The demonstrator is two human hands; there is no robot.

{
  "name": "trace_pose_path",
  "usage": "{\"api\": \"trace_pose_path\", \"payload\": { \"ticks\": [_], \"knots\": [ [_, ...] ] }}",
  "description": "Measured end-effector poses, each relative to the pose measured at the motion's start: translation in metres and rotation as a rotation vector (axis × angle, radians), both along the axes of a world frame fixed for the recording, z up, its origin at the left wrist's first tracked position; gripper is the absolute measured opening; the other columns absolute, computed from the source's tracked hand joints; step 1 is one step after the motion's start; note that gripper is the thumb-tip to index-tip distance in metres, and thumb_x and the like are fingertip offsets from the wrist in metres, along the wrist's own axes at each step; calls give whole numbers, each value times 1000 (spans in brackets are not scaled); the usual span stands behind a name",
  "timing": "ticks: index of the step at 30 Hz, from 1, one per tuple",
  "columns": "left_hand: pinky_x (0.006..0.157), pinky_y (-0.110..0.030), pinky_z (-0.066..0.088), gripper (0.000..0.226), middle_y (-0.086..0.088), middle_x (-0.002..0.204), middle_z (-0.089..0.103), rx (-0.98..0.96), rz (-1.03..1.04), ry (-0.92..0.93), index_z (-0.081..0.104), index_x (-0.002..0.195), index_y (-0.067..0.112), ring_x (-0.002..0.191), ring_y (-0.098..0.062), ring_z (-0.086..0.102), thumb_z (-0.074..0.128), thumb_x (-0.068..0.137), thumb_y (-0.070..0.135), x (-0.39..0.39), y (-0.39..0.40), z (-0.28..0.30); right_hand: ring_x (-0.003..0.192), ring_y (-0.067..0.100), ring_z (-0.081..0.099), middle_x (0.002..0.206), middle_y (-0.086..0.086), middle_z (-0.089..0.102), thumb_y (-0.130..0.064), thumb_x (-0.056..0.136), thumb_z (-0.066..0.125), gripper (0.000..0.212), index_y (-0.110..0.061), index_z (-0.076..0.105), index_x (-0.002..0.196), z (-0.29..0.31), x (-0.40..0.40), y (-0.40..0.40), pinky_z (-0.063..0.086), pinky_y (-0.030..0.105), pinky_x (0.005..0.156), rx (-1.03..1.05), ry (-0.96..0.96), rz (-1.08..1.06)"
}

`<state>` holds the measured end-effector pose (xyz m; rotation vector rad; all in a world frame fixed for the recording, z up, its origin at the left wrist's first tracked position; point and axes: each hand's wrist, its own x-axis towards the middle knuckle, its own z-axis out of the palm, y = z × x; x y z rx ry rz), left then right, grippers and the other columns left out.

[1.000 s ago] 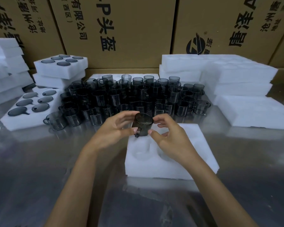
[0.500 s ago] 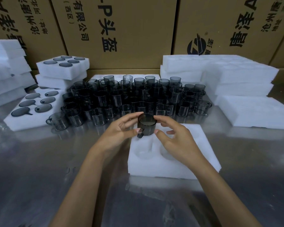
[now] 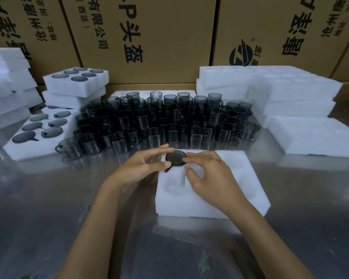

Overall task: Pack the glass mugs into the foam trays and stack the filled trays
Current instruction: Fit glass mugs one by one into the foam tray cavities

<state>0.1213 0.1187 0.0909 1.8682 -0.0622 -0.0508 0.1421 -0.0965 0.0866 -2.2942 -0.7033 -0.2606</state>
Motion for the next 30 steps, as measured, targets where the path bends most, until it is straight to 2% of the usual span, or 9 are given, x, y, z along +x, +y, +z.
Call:
{"api": "trace_pose_path", "payload": {
  "ticks": [4,7,11,15,19,21,24,27,30],
  "knots": [
    [114,-43,36,53,19,133,61,-113,19,40,62,126,46,127,-4,54,81,78,31,2,0,-6,126,-2,39,123,-19,60,-29,93,58,32,-29,66,124,0,0,-1,30,11,95,-16,3,16],
    [112,-46,37,51,9,130,65,-196,26,46,63,126,39,124,-15,59,77,78,31,5,-3,-12,122,-1,42,114,-32,55,-28,92,62,30,-36,65,121,5,4,-1,31,17,101,109,112,23],
    [96,-34,48,37,-5,114,73,-383,142,36,70,117,32,111,-22,68,71,80,28,11,-9,-19,120,18,52,121,-6,62,-20,90,63,38,-28,62,126,26,45,-13,42,31,101,208,143,-125],
    [92,-32,50,26,-13,108,74,-422,233,22,72,113,27,106,-24,69,69,87,24,15,-11,-20,137,33,36,148,7,47,-17,91,56,57,-24,44,146,50,115,-24,34,48,112,26,93,-319],
    [94,-36,51,20,-8,108,75,-391,238,29,73,110,26,103,-21,70,66,92,26,15,-13,-18,138,38,35,148,8,46,-20,97,52,51,-30,43,146,41,162,-23,34,50,112,-104,135,-328],
    [92,-33,51,20,-4,107,75,-391,250,35,73,110,25,103,-18,71,65,93,26,15,-14,-17,126,37,46,123,6,61,-22,97,55,37,-28,53,133,32,171,-19,40,49,105,-76,145,-303],
    [94,-35,52,17,-1,104,76,-364,323,29,74,107,28,103,-18,71,65,92,28,15,-18,-17,95,35,58,86,3,60,-19,95,59,13,-17,56,107,27,174,-13,48,41,85,11,78,-293],
    [94,-36,53,12,8,101,75,-291,445,-72,75,99,31,101,-16,70,68,90,27,15,-26,-12,83,27,57,88,5,63,-15,92,63,8,-14,58,97,30,159,-10,44,33,71,76,-33,-247],
    [92,-31,52,12,12,101,74,-239,491,-253,75,96,27,99,-7,68,69,90,18,13,-36,-3,90,18,58,95,-2,63,-12,86,70,11,-15,60,88,37,125,-10,46,31,77,188,-100,-148]
  ]
}}
